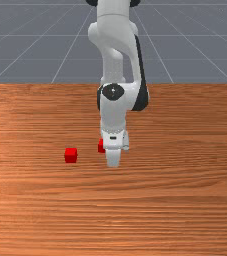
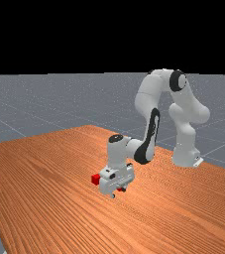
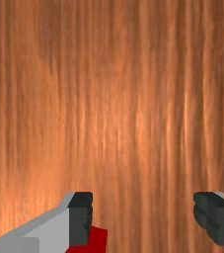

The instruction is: Stack all the cube

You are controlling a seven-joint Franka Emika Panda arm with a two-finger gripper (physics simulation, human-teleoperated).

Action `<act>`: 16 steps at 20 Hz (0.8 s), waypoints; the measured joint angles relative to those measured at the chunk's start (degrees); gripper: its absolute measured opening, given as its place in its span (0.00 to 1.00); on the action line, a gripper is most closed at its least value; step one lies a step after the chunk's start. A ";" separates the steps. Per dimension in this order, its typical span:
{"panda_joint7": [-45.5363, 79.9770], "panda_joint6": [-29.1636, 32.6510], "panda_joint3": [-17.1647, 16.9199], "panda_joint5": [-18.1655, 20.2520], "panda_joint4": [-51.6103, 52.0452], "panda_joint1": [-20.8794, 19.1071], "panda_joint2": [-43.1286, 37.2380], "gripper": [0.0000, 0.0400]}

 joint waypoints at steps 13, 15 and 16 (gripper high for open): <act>0.65 1.34 0.12 0.17 -10.27 0.58 -10.65 1.00; 0.67 2.84 0.14 0.18 -14.11 0.59 -12.75 1.00; 0.68 4.84 0.14 0.16 -14.44 0.62 -12.12 1.00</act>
